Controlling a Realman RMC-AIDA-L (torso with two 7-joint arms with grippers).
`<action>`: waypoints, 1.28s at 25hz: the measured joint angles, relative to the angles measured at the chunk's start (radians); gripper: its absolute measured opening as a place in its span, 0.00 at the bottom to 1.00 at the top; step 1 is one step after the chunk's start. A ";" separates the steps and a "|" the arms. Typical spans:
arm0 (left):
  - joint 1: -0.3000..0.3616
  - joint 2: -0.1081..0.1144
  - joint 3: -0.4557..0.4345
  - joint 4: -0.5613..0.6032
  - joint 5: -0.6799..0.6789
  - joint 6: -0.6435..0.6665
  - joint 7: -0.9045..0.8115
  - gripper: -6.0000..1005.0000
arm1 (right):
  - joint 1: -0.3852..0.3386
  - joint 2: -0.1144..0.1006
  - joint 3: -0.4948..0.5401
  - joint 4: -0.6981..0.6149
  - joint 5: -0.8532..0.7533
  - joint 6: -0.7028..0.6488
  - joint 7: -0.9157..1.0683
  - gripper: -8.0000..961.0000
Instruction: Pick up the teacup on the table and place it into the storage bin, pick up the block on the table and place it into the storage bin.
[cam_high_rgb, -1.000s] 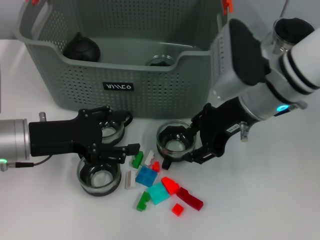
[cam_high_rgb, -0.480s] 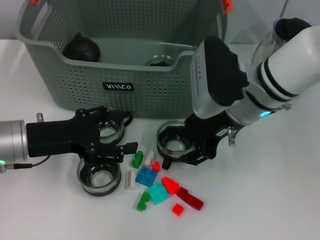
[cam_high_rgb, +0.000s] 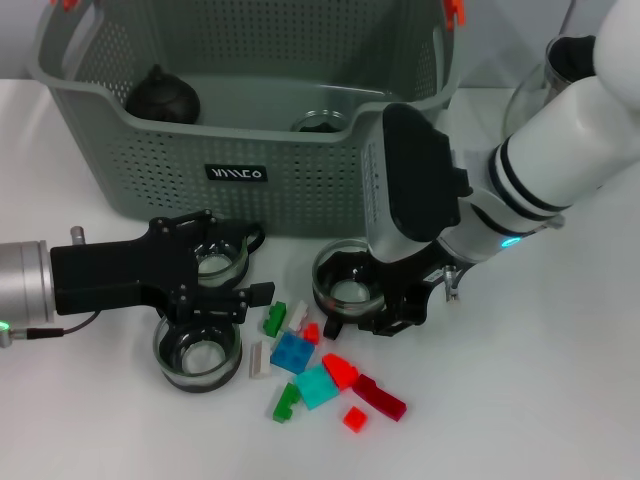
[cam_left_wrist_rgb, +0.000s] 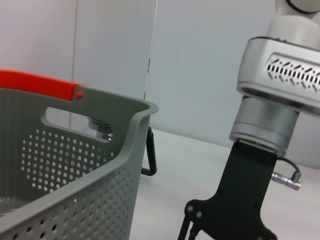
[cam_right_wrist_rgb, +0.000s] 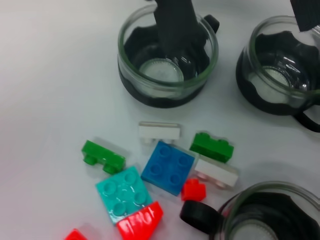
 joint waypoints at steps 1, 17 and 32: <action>0.000 0.000 0.000 0.000 0.000 0.000 0.000 0.90 | 0.002 0.001 -0.004 0.005 0.000 0.008 0.000 0.64; 0.001 -0.002 -0.001 -0.002 0.000 -0.005 0.002 0.90 | 0.028 0.000 -0.056 0.058 0.000 0.051 0.030 0.54; 0.002 -0.001 -0.001 -0.002 -0.001 -0.008 0.003 0.90 | 0.042 -0.006 -0.038 0.053 -0.026 -0.025 0.077 0.13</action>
